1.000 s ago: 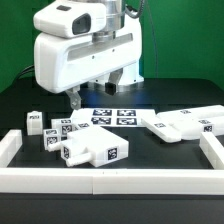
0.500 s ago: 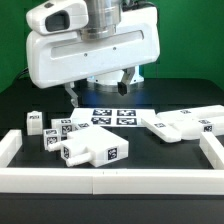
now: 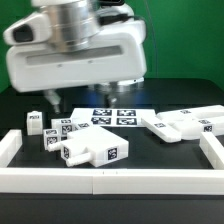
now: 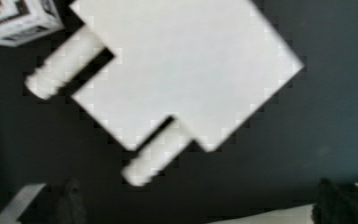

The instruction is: Assemble chair

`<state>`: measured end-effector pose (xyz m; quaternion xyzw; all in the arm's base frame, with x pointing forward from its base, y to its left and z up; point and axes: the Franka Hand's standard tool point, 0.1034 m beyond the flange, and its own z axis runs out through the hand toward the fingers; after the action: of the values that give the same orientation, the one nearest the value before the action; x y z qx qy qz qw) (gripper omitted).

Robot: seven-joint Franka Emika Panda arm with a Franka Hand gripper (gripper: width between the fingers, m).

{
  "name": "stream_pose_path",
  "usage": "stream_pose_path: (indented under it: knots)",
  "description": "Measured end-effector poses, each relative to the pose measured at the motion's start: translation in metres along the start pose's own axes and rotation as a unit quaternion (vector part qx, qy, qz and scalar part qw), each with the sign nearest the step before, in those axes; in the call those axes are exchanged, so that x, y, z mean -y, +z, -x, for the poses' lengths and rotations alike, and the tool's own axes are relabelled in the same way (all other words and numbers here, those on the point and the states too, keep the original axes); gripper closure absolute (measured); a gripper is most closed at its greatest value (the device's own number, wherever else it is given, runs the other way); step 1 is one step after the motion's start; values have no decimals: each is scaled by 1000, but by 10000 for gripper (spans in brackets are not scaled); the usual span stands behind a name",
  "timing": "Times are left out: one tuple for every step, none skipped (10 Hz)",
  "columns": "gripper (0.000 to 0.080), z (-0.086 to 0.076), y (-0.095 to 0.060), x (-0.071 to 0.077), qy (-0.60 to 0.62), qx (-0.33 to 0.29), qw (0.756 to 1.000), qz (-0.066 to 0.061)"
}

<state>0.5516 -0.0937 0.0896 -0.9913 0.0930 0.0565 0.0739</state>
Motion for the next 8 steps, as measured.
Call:
stream_pose_path:
  knots:
    - [150, 1, 1, -1, 30, 1, 999, -11]
    - [150, 0, 1, 2, 71, 0, 997, -12]
    - [150, 1, 2, 3, 98, 1, 995, -12]
    - [150, 0, 3, 2, 120, 4, 993, -15]
    - [150, -9, 9, -6, 173, 11, 985, -20]
    - [150, -19, 18, -10, 225, 13, 974, -17]
    - [150, -25, 27, -6, 269, 14, 963, -13]
    - [150, -28, 34, -4, 291, 6, 957, -12]
